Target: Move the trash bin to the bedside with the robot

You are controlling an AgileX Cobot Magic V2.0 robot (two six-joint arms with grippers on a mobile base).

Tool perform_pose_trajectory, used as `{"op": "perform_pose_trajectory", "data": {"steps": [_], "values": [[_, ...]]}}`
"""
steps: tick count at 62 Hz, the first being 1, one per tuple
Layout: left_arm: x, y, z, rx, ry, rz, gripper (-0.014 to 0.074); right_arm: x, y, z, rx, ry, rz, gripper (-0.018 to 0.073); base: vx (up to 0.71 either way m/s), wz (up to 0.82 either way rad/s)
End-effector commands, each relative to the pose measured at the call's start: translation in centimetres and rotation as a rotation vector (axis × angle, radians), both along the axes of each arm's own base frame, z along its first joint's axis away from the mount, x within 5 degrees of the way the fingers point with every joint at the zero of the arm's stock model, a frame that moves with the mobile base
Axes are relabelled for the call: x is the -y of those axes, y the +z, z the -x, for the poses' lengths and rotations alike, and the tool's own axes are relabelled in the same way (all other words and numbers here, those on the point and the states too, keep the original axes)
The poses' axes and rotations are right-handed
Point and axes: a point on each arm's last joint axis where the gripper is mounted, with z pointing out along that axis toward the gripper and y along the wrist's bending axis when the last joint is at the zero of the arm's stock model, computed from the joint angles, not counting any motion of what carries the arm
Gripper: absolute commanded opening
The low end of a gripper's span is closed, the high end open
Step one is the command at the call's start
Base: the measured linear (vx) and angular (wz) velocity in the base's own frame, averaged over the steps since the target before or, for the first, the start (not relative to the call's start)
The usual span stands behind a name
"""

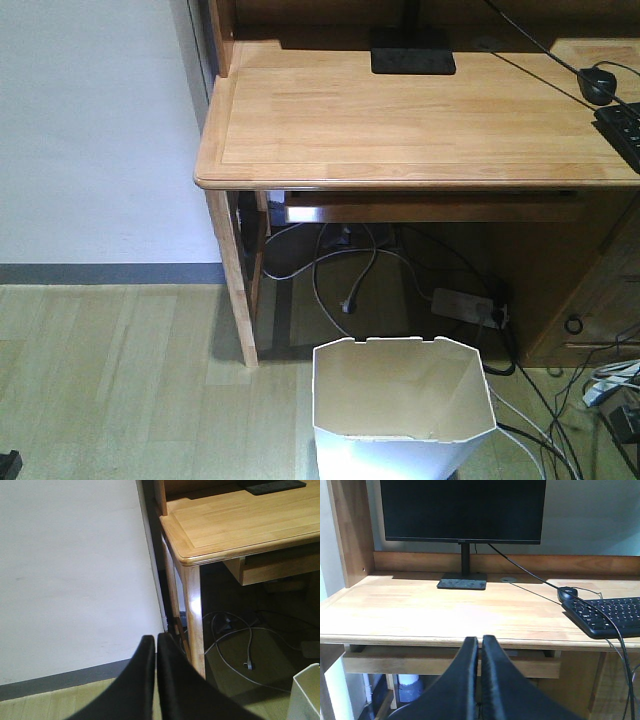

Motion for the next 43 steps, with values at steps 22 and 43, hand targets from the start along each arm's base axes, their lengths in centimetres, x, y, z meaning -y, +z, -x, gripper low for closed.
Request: {"op": "perform_pose_trajectory", "data": {"steps": [22,43], "values": [[0.01,0.12,-0.09,0.071,0.001,0.009,-0.0007,-0.01,0.49,0.04,0.078,-0.001,0.007,0.0,0.0,0.0],[0.01,0.12,-0.09,0.071,0.001,0.009,-0.0007,-0.01,0.49,0.04,0.078,-0.001,0.007,0.0,0.0,0.0]]}}
